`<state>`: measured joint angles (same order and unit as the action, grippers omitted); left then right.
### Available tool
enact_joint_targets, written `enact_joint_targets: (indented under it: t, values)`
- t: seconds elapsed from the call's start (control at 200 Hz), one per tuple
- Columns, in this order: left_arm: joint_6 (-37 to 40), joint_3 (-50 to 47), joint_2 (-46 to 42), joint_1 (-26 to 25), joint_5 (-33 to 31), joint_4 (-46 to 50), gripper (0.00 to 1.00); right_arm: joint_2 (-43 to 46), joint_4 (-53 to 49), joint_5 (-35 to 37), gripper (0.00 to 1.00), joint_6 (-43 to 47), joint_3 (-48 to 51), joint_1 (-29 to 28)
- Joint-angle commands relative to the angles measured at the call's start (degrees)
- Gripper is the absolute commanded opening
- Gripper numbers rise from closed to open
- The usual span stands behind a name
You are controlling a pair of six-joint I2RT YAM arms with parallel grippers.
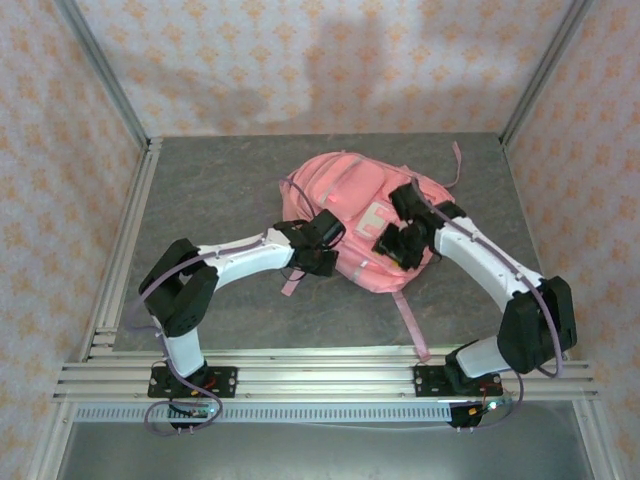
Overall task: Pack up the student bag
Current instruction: Zip the student bag at the center of the table.
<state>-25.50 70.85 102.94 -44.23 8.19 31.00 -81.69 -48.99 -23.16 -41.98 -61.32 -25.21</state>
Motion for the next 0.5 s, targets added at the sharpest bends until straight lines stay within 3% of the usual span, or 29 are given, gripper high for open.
enact_joint_targets:
  t: [0.0,0.15,0.35,0.43,0.495]
  values:
    - [-0.43,3.97,0.51,-1.76,2.52,1.73,0.0,0.24,2.72,-2.52,0.44,0.8,5.32,-1.65]
    - [-0.02,7.12,2.12,-4.15,5.48,2.76,0.0,-3.39,3.5,5.95,0.46,3.06,6.4,0.35]
    - [0.83,14.55,6.22,-7.39,8.12,5.85,0.0,-10.89,2.97,17.31,0.48,7.74,-2.94,6.37]
    - [0.65,18.38,9.82,-8.09,9.39,7.19,0.0,-13.28,3.67,16.66,0.47,8.62,-6.61,8.52]
    - [0.4,21.7,11.72,-8.33,10.41,8.29,0.0,-13.39,3.43,14.94,0.41,9.49,-9.25,9.43]
